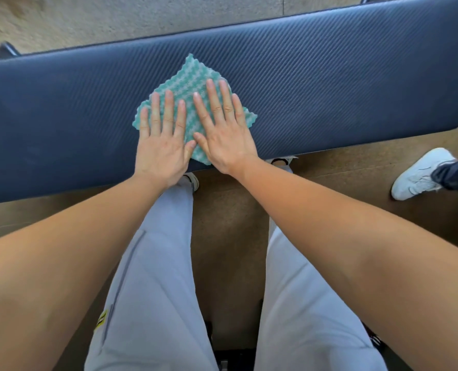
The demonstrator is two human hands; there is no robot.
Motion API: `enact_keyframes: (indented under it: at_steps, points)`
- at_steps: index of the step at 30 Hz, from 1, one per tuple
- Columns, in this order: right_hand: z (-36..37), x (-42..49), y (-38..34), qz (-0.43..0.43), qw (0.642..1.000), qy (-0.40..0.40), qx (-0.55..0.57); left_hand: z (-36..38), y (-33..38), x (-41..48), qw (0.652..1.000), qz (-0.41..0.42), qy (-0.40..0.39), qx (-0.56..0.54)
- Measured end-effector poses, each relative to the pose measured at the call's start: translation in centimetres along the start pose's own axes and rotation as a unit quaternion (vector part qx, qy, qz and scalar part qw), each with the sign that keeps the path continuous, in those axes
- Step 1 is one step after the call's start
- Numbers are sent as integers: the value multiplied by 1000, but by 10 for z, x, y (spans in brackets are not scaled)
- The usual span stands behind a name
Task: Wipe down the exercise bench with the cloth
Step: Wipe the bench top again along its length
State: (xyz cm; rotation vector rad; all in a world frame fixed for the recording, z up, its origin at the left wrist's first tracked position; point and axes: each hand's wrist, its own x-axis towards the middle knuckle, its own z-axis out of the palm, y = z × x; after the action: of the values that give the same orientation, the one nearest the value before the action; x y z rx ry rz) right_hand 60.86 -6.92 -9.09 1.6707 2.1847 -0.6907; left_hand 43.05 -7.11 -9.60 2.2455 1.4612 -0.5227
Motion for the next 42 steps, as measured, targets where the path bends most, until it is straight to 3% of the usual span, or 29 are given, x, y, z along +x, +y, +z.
enact_keyframes:
  at_steps: [2, 3, 6, 8, 16, 27, 34, 39, 42]
  points:
    - [-1, -8, 15, -2, 1000, 12, -3, -2, 15, 6, 1000, -13, -6, -11]
    - [2, -37, 72, 35, 999, 32, -1, -1, 77, 23, 1000, 15, 4, -6]
    - [11, -55, 108, 65, 997, 28, 3, -7, 119, 40, 1000, 19, 10, -1]
    - [17, -89, 165, 119, 992, 30, -3, -1, 186, 58, 998, 64, 7, 2]
    - [22, -126, 217, 161, 987, 25, -15, -7, 240, 83, 993, 119, 11, 8]
    - [16, -179, 382, 291, 955, 29, -37, -42, 381, 179, 959, 282, 14, 32]
    - [7, -167, 375, 357, 933, 32, -20, -49, 395, 192, 957, 282, 32, 66]
    - [-5, -116, 331, 279, 956, 71, 63, -53, 334, 182, 976, 206, 44, 48]
    - [-14, -84, 316, 215, 973, 55, 56, -57, 286, 173, 982, 181, 40, 35]
